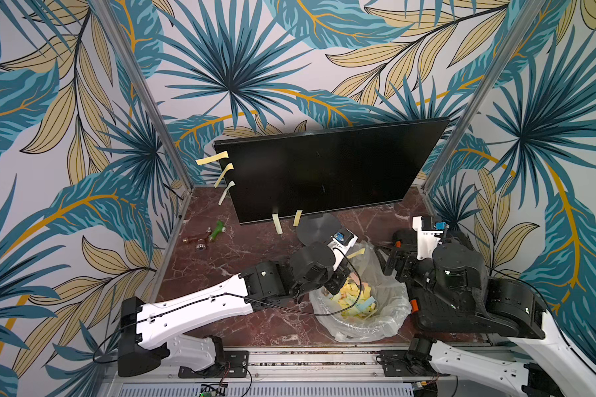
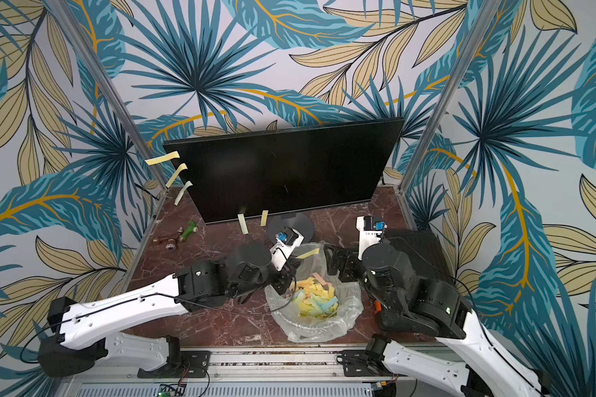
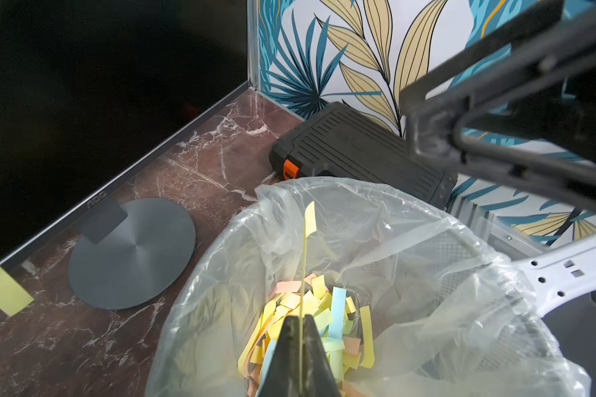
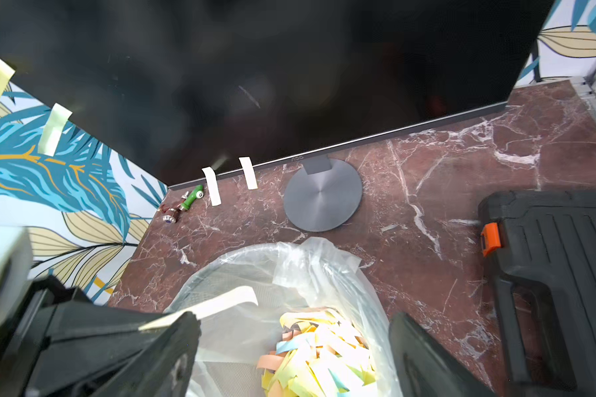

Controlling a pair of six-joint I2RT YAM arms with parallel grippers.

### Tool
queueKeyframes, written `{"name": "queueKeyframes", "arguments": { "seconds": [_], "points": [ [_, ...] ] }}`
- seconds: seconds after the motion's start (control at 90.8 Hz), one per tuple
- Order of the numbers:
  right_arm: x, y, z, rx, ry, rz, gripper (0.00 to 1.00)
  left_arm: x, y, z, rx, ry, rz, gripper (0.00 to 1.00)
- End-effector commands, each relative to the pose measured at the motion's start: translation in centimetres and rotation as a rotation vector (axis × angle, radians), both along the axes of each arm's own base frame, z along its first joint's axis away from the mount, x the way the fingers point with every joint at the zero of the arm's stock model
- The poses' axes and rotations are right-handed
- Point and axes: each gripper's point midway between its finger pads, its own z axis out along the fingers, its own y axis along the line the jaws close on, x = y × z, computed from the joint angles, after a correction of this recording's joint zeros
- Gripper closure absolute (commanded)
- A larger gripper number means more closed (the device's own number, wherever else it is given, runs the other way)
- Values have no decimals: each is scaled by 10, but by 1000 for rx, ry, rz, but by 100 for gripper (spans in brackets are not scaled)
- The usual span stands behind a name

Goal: Remove the sticky note from the monitor
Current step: Place the sticky note in the trash bin, then tear off the sticky note from the monitor.

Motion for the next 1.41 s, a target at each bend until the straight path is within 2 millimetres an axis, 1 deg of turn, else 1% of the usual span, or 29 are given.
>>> {"name": "queueKeyframes", "arguments": {
  "seconds": [0.0, 0.033, 0.066, 0.165, 0.22, 0.275, 0.375, 0.452, 0.551, 0.639, 0.661, 0.683, 0.705, 0.76, 0.804, 0.936, 1.013, 1.124, 1.19, 1.234, 1.278, 1.399],
  "points": [
    [1, -5, -11, -35, 17, -32, 10, 0, 7, 9, 53, -55, 5, 100],
    [1, -4, -11, -36, 17, -28, 10, -1, 7, 9, 58, -59, -1, 99],
    [2, -4, -12, -38, 18, -28, 10, -4, 7, 9, 58, -60, -10, 96],
    [3, -2, -13, -50, 20, -23, 10, -10, 8, 11, 60, -68, -37, 80],
    [4, -1, -13, -52, 17, -22, 10, -11, 8, 11, 64, -69, -41, 75],
    [5, 0, -13, -52, 16, -24, 10, -12, 8, 11, 65, -70, -47, 67],
    [6, 1, -12, -49, 12, -23, 10, -14, 6, 12, 65, -79, -61, 60],
    [6, 3, -11, -47, 10, -19, 10, -13, 7, 15, 54, -88, -53, 57],
    [7, 7, -8, -47, 8, -2, 10, -9, 14, 23, 22, -111, -17, 48],
    [8, 13, -5, -43, 3, 22, 9, -4, 29, 32, -21, -145, 40, 37],
    [9, 15, -3, -41, 1, 27, 9, -3, 33, 36, -36, -157, 57, 35],
    [9, 17, -3, -42, -1, 34, 9, -1, 38, 36, -43, -166, 75, 32],
    [10, 20, -1, -37, -4, 44, 9, 0, 44, 42, -63, -180, 96, 28],
    [11, 25, 1, -34, -7, 60, 9, 5, 60, 43, -84, -209, 156, 21],
    [12, 30, 3, -30, -8, 74, 9, 8, 74, 49, -114, -240, 205, 16],
    [17, 49, 10, -8, -15, 125, 8, 15, 116, 50, -154, -300, 326, 1],
    [20, 64, 14, 12, -19, 165, 8, 22, 140, 48, -153, -317, 388, 0],
    [25, 85, 16, 32, -18, 219, 8, 33, 182, 47, -183, -332, 501, 0],
    [29, 99, 19, 50, -18, 251, 8, 39, 206, 42, -189, -342, 567, 0],
    [30, 108, 21, 62, -16, 272, 8, 42, 222, 49, -241, -358, 613, 0],
    [33, 117, 22, 74, -16, 291, 8, 45, 239, 47, -262, -363, 660, 0],
    [39, 141, 23, 105, -9, 342, 8, 53, 271, 44, -299, -372, 748, 0]
  ]
}}
